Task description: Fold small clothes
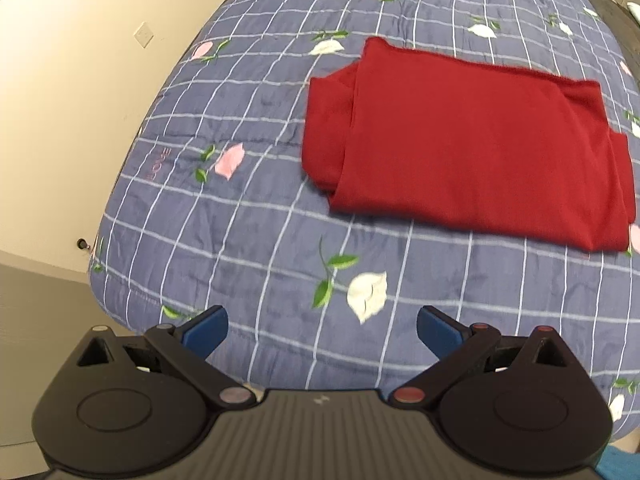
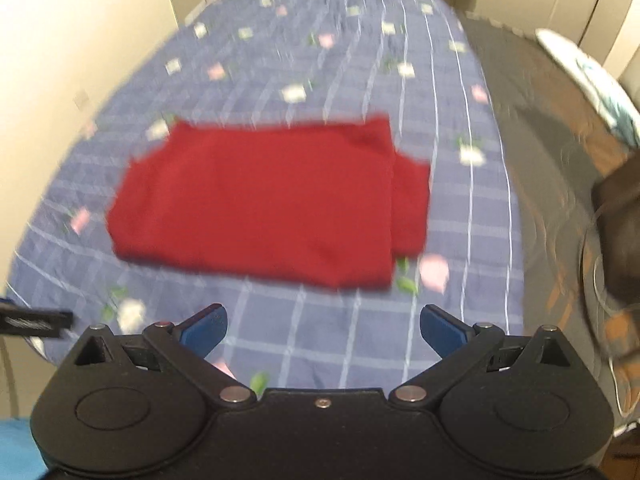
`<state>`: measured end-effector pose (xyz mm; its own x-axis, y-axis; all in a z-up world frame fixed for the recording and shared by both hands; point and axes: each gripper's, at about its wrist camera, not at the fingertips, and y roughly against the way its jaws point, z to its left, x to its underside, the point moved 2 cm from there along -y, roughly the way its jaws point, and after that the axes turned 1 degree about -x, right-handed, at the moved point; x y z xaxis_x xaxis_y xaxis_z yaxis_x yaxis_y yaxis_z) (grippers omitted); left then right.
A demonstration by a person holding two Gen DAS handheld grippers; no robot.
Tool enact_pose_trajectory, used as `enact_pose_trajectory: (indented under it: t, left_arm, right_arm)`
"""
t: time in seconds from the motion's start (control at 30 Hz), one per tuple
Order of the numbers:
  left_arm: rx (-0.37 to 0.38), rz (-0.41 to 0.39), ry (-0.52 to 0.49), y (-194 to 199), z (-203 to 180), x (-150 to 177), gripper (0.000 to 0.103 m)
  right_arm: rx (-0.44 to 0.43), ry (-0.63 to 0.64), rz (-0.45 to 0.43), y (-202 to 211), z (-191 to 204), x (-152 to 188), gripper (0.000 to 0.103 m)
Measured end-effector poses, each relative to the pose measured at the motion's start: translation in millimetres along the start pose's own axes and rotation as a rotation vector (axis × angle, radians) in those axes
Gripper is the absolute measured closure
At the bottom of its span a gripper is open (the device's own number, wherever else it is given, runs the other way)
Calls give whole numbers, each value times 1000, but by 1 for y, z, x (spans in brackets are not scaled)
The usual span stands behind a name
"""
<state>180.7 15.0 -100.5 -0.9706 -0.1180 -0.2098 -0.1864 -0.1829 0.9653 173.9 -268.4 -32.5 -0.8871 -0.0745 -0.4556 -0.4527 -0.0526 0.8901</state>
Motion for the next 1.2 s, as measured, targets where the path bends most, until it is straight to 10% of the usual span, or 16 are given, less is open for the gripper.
enact_pose_trajectory:
  t: [0.6, 1.2]
  left_arm:
    - [81, 23, 25, -32, 10, -57, 1]
    - [86, 89, -56, -77, 32, -83, 1]
  right_arm:
    - [81, 9, -20, 18, 29, -60, 1]
    - [138, 47, 256, -78, 75, -60, 1]
